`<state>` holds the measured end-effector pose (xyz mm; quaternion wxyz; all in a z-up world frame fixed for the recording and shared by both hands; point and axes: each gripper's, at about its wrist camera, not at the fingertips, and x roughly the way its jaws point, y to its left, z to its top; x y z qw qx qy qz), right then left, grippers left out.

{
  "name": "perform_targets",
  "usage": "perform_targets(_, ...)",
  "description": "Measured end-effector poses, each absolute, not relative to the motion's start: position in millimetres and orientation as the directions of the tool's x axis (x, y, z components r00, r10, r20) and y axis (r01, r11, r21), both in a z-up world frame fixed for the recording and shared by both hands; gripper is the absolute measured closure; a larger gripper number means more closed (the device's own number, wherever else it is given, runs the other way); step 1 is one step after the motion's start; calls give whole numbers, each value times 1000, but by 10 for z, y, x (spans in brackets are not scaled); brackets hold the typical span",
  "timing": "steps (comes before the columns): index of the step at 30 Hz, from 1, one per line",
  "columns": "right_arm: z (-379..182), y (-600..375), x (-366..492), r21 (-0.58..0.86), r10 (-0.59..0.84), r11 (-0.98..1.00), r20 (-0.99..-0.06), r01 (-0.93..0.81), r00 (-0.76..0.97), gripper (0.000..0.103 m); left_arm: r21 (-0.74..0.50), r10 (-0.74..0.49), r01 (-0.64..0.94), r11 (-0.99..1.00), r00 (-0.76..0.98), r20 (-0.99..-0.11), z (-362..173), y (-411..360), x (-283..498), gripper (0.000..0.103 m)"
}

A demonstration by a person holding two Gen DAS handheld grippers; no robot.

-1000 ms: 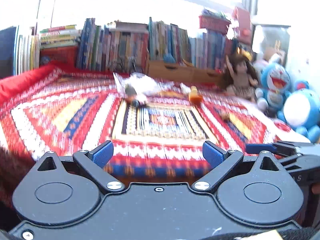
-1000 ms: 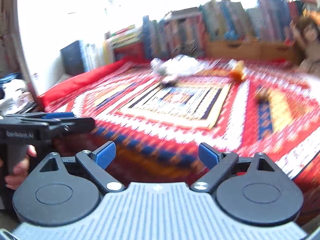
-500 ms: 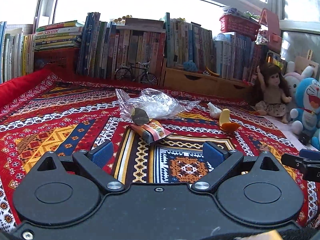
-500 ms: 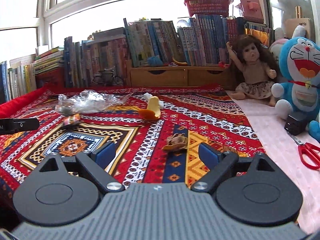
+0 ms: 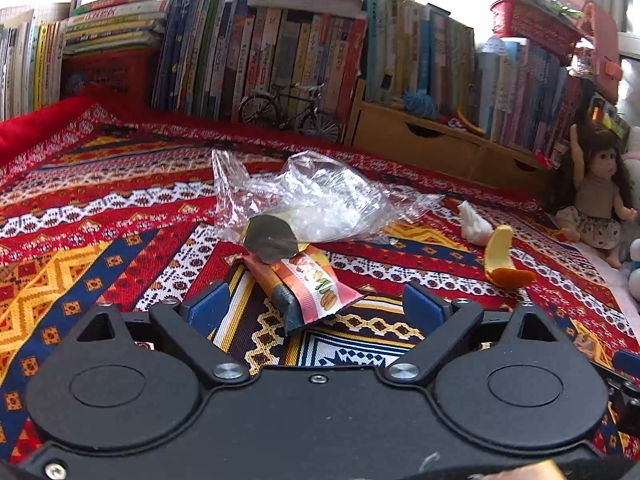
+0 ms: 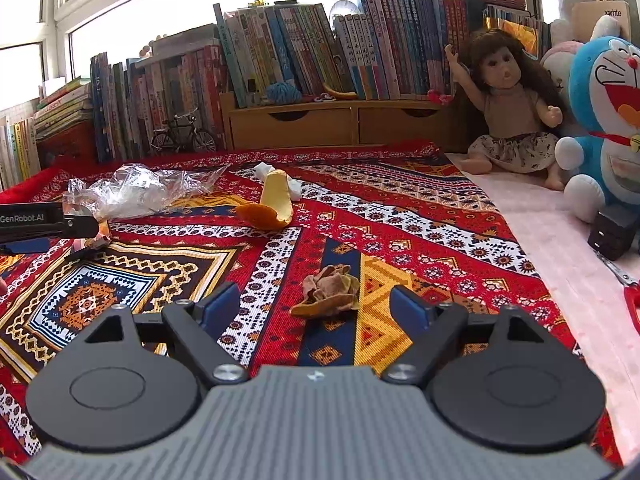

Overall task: Collect trash
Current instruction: 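Grasp the orange-white candy wrapper with the left tool while the right tool grasps a brown wrapper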

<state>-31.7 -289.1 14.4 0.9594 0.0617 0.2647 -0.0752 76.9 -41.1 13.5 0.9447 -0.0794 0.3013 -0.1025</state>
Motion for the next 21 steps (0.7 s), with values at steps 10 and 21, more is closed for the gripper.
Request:
perform_targets(10,100,-2932,-217,116,-67,980,-565,160,822,20,-237,-236,113,965,768,-596,33,-374,903,47)
perform_targets(21,117,-2932,-102,94,-66,984,-599,152,798,65,-240,-276,161,957,758,-591,119,-300,717,86)
